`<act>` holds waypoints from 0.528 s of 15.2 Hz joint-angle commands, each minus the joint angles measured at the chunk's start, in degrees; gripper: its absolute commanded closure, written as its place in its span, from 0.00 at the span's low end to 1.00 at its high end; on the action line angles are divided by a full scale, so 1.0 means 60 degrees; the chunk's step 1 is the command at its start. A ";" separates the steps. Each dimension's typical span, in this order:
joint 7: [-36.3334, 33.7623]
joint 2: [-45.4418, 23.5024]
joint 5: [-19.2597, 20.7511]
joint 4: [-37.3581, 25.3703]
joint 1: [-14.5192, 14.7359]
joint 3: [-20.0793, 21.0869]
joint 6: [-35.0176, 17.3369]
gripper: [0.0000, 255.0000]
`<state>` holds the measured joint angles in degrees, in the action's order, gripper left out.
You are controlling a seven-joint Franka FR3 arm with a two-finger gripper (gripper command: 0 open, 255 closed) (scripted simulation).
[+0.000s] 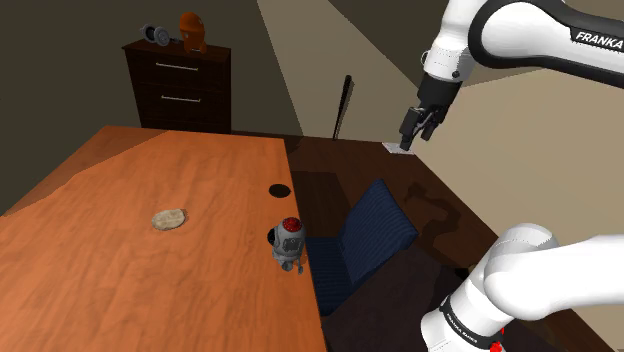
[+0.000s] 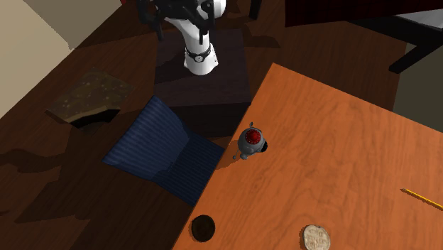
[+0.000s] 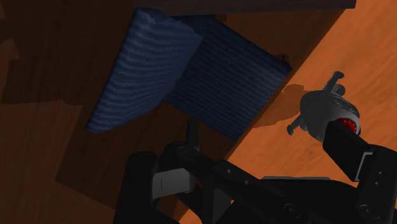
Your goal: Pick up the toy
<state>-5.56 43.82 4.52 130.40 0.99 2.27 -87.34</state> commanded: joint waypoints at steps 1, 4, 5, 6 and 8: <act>0.0000 0.0000 0.0000 0.0000 0.0000 0.0000 0.0000 0.00; -0.0679 0.0113 -0.0353 0.0911 0.0022 0.0285 -0.0815 0.00; -0.0903 0.0122 -0.0473 0.1192 0.0036 0.0386 -0.1097 0.00; -0.1126 0.0116 -0.0594 0.1463 0.0052 0.0490 -0.1385 0.00; -0.1567 0.0055 -0.0840 0.1969 0.0089 0.0709 -0.1981 0.00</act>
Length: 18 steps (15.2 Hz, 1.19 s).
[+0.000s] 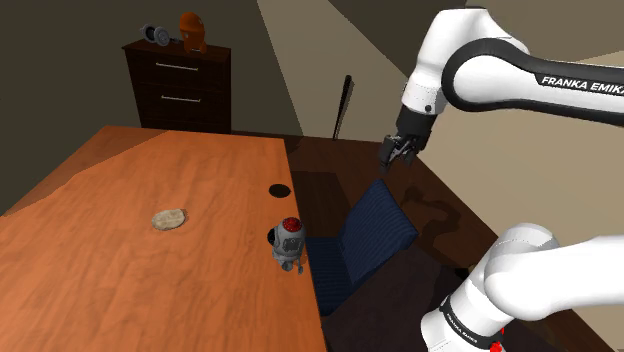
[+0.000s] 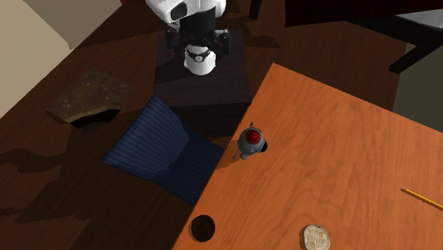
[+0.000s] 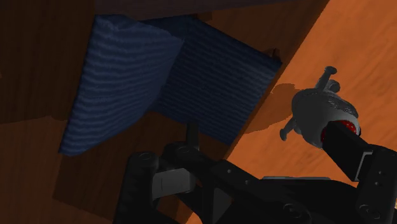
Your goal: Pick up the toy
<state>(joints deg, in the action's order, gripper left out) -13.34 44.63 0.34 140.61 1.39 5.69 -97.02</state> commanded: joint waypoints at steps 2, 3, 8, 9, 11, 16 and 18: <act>-0.0704 -0.0208 -0.0394 0.0725 0.0066 0.0373 -0.0992 0.00; -0.0920 -0.0300 -0.0521 0.0935 0.0089 0.0496 -0.1314 0.00; -0.1988 -0.1057 -0.1138 0.1775 0.0212 0.1158 -0.3043 0.00; -0.2200 -0.1271 -0.1254 0.1898 0.0235 0.1298 -0.3411 0.00; -0.2627 -0.1763 -0.1470 0.2096 0.0271 0.1587 -0.4166 0.00; -0.3732 -0.3345 -0.1839 0.2290 0.0275 0.2344 -0.6130 0.00; -0.4221 -0.4103 -0.1864 0.2246 0.0223 0.2655 -0.6923 0.00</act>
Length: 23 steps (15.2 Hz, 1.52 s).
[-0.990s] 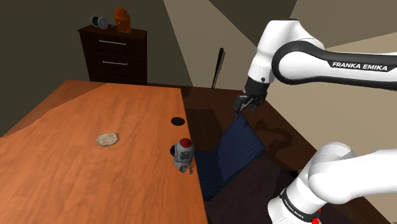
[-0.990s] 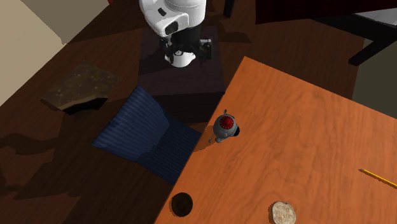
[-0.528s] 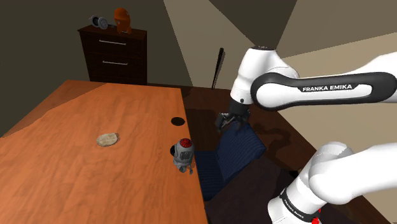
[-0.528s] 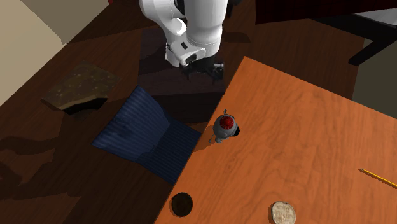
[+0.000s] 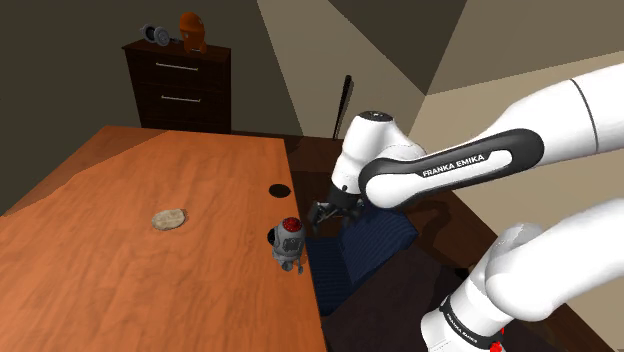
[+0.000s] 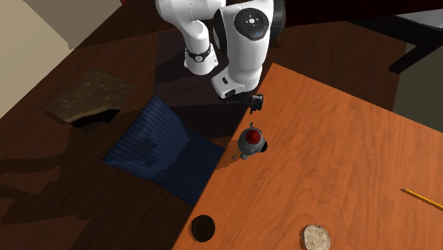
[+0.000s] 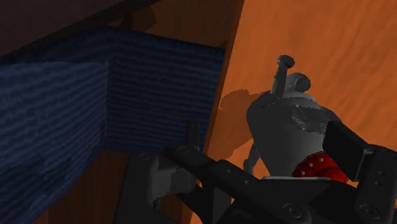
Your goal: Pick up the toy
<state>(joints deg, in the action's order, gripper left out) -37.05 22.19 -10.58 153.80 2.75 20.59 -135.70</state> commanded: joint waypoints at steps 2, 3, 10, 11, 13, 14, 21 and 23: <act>-0.0814 -0.1179 0.0050 -0.0065 -0.0099 0.0486 -0.1254 0.00; -0.1119 -0.1606 0.0157 -0.0146 -0.0160 0.0638 -0.1635 0.00; -0.2714 -0.3614 0.1365 -0.0499 -0.0450 0.1071 -0.3328 0.00; -0.2826 -0.3770 0.1524 -0.0488 -0.0464 0.1060 -0.3480 0.00; -0.3076 -0.4091 0.1877 -0.0475 -0.0480 0.1017 -0.3780 0.00; -0.3215 -0.4254 0.2072 -0.0474 -0.0477 0.0980 -0.3926 0.00; -0.3317 -0.4359 0.2202 -0.0478 -0.0457 0.0946 -0.4015 1.00; -0.3315 -0.4362 0.2204 -0.0489 -0.0458 0.0944 -0.4007 1.00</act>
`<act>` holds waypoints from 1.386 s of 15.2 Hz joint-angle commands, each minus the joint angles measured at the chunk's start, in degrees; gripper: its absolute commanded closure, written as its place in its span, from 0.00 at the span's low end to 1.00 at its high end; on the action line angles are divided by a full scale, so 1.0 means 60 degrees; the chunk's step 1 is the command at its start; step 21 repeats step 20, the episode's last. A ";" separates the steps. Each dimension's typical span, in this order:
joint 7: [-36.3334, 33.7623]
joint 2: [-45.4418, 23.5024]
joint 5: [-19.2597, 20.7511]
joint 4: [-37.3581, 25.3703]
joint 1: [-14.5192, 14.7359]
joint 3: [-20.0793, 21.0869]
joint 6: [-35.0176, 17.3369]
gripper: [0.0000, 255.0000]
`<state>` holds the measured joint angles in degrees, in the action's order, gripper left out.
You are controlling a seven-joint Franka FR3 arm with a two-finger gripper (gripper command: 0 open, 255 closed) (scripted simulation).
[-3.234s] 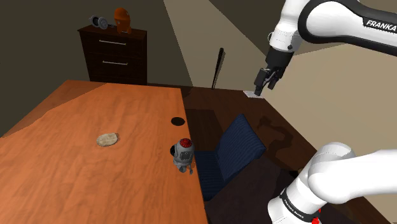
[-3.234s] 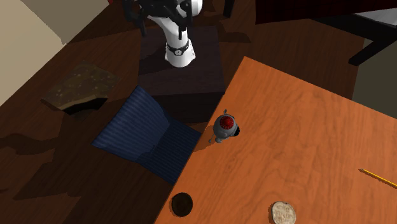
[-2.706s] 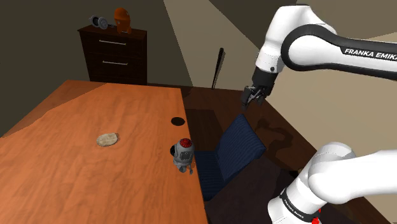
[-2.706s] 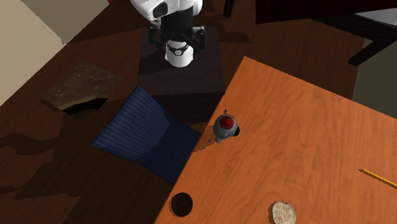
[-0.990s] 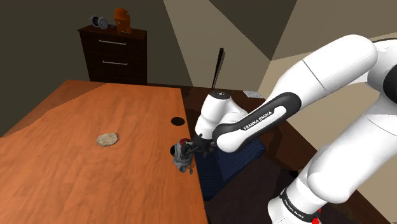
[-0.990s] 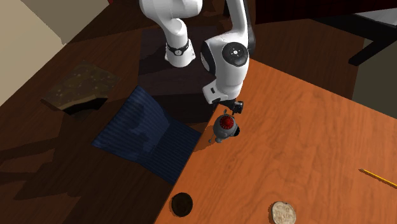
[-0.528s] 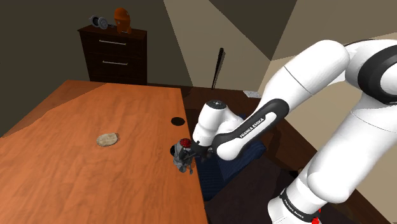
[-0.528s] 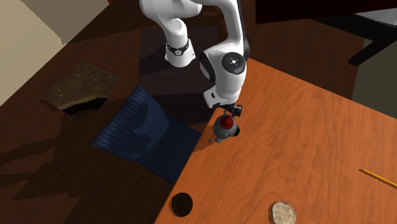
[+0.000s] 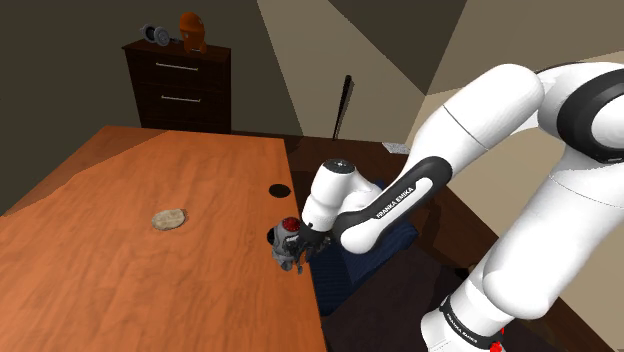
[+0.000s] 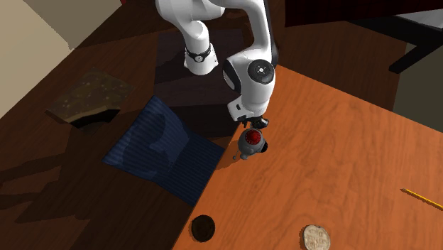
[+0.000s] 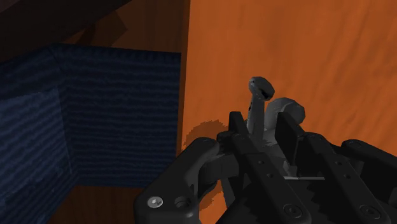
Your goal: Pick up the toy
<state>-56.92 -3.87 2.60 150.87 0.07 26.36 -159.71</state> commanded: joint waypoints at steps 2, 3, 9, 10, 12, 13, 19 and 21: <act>0.0001 -0.0016 0.0002 -0.0004 -0.0012 -0.0017 0.0000 1.00; 0.0014 -0.0006 -0.0008 0.0014 -0.0018 -0.0015 -0.0009 1.00; 0.0744 0.0949 -0.1039 -0.0031 -0.0015 0.0151 0.0892 1.00; 0.0837 0.1100 -0.1170 -0.0049 0.0004 0.0148 0.1047 1.00; 0.0999 0.1393 -0.1400 -0.0092 0.0044 0.0133 0.1360 1.00; 0.1070 0.1535 -0.1500 -0.0117 0.0067 0.0118 0.1518 1.00; 0.1349 0.2219 -0.1891 -0.0286 0.0174 0.0016 0.2330 1.00; 0.1349 0.2219 -0.1890 -0.0286 0.0175 0.0015 0.2330 1.00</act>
